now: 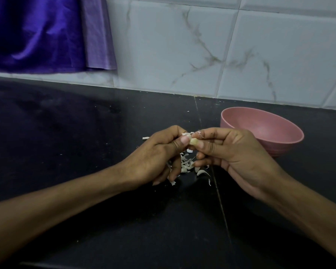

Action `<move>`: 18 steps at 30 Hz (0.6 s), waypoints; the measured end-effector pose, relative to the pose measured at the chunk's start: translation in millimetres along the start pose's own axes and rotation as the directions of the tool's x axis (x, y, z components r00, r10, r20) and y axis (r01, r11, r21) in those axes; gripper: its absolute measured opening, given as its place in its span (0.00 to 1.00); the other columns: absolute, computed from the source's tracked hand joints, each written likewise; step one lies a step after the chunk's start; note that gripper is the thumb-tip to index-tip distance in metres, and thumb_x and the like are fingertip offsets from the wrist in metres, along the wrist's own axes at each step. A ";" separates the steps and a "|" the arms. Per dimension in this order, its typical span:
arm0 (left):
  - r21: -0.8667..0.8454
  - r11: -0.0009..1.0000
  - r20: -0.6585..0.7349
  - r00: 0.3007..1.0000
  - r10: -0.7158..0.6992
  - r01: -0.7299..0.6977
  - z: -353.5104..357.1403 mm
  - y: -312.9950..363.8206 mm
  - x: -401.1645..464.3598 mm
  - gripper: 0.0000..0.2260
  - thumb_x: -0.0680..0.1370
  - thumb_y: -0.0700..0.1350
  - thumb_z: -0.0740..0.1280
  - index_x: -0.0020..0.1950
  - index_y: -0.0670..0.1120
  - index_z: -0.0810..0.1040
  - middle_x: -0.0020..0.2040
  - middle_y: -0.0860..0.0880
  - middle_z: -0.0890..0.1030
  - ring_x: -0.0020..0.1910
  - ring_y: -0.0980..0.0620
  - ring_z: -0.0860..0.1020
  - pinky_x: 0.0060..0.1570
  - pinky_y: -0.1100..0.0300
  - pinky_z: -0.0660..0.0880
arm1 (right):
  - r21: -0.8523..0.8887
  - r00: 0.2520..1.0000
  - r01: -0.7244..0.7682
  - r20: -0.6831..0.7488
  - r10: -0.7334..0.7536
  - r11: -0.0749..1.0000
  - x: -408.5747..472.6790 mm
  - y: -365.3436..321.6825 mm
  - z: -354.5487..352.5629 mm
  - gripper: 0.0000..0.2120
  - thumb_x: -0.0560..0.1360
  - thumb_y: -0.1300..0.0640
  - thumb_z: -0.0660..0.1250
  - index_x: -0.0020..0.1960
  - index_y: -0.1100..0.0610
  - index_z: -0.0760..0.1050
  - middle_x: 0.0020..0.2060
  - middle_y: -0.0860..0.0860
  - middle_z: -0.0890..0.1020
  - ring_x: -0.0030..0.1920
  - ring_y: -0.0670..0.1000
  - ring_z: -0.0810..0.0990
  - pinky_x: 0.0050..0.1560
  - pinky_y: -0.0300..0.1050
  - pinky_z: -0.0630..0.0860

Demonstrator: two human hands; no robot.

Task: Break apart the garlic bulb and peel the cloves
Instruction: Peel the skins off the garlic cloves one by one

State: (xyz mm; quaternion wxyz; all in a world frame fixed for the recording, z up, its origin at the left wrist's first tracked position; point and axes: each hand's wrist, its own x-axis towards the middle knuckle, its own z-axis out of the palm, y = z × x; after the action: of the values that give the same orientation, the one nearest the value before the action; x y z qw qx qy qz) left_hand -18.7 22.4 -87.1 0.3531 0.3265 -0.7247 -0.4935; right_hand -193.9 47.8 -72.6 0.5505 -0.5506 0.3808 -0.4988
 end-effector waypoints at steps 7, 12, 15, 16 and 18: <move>-0.033 0.998 0.044 0.998 -0.054 0.055 0.5 5.1 -1.4 0.11 0.82 0.51 0.54 0.50 0.45 0.71 0.26 0.43 0.73 0.15 0.55 0.62 0.17 0.67 0.58 | -0.097 0.999 0.050 -0.008 -0.051 0.994 -0.6 -2.7 0.7 0.06 0.64 0.62 0.73 0.41 0.60 0.85 0.36 0.61 0.81 0.32 0.49 0.80 0.36 0.43 0.82; -0.068 0.994 0.056 0.995 -0.084 0.088 2.5 8.7 -3.5 0.11 0.83 0.49 0.54 0.48 0.45 0.71 0.25 0.45 0.73 0.14 0.57 0.64 0.16 0.68 0.57 | -0.150 0.997 0.075 -0.011 -0.078 0.986 -2.7 -5.2 0.6 0.08 0.62 0.61 0.73 0.41 0.59 0.84 0.35 0.60 0.82 0.31 0.50 0.81 0.35 0.41 0.81; -0.083 0.992 0.059 0.994 -0.095 0.100 4.2 11.3 -3.9 0.11 0.84 0.48 0.53 0.49 0.44 0.70 0.24 0.49 0.74 0.14 0.58 0.66 0.15 0.68 0.57 | -0.194 0.996 0.091 -0.005 -0.094 0.977 -3.3 -7.1 -0.3 0.07 0.62 0.59 0.73 0.40 0.57 0.84 0.34 0.56 0.84 0.31 0.50 0.82 0.35 0.40 0.81; -0.084 0.991 0.057 0.993 -0.100 0.105 4.5 11.9 -4.1 0.11 0.84 0.48 0.53 0.49 0.43 0.70 0.24 0.50 0.74 0.14 0.58 0.66 0.15 0.68 0.57 | -0.218 0.995 0.100 -0.003 -0.103 0.971 -3.6 -7.7 -0.8 0.07 0.62 0.59 0.73 0.40 0.57 0.84 0.34 0.55 0.84 0.31 0.50 0.82 0.36 0.40 0.81; -0.080 0.991 0.053 0.993 -0.108 0.112 4.4 12.5 -3.9 0.11 0.84 0.48 0.53 0.49 0.44 0.70 0.24 0.49 0.74 0.14 0.58 0.66 0.15 0.68 0.57 | -0.256 0.992 0.118 -0.002 -0.122 0.959 -4.0 -8.6 -1.3 0.08 0.63 0.59 0.73 0.42 0.58 0.83 0.34 0.54 0.85 0.31 0.50 0.83 0.36 0.39 0.81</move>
State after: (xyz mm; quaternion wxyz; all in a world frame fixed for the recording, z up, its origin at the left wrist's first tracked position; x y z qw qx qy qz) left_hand -21.9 31.5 -77.2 0.3208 0.3388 -0.6930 -0.5497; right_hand -197.1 52.3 -64.8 0.4401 -0.6345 0.4128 -0.4830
